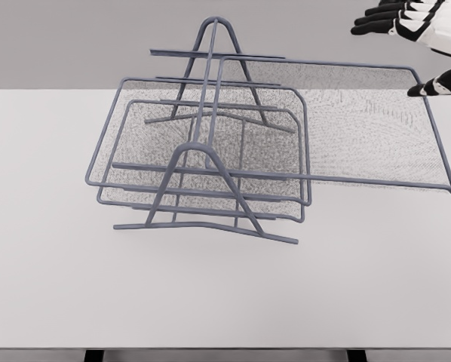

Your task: Pull out the upper folder box with right arm

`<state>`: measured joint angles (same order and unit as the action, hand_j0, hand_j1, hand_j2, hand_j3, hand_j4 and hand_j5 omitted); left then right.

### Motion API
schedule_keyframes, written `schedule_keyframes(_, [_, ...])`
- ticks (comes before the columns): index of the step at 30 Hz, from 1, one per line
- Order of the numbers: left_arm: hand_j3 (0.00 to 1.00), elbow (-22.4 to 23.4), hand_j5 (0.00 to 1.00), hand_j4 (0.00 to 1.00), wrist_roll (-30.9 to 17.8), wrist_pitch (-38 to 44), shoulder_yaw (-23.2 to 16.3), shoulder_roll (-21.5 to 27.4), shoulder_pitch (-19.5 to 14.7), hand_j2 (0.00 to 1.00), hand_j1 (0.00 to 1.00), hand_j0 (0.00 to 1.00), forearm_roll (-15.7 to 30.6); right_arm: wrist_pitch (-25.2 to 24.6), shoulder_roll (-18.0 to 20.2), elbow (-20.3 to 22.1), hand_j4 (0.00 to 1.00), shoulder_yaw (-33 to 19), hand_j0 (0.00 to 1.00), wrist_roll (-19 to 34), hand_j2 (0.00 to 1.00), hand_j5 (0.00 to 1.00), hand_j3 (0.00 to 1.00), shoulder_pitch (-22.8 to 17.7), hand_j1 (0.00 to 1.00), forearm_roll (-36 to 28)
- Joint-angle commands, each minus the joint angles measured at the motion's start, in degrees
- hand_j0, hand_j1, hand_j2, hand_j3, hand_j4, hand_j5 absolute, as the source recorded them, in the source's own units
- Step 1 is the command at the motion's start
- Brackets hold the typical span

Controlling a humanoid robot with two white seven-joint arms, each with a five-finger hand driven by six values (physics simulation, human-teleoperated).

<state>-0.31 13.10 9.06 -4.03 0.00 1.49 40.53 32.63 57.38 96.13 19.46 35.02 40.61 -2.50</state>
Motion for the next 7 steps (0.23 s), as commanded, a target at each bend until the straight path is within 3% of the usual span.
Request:
schedule_keyframes(1, [1.0,0.04,1.0,1.0,0.0,-0.01,-0.1,0.0,0.0,1.0,1.0,1.0,-0.01,-0.46,-1.75,0.2,1.0,5.76,1.0,-0.02,1.0,1.0,1.0,0.09,1.0,-0.14])
schedule_keyframes(7, [1.0,0.04,1.0,1.0,0.0,-0.01,-0.01,0.0,0.0,1.0,1.0,1.0,-0.01,-0.11,-5.18,0.2,1.0,7.88,1.0,-0.02,1.0,1.0,1.0,-1.41,1.0,-0.05])
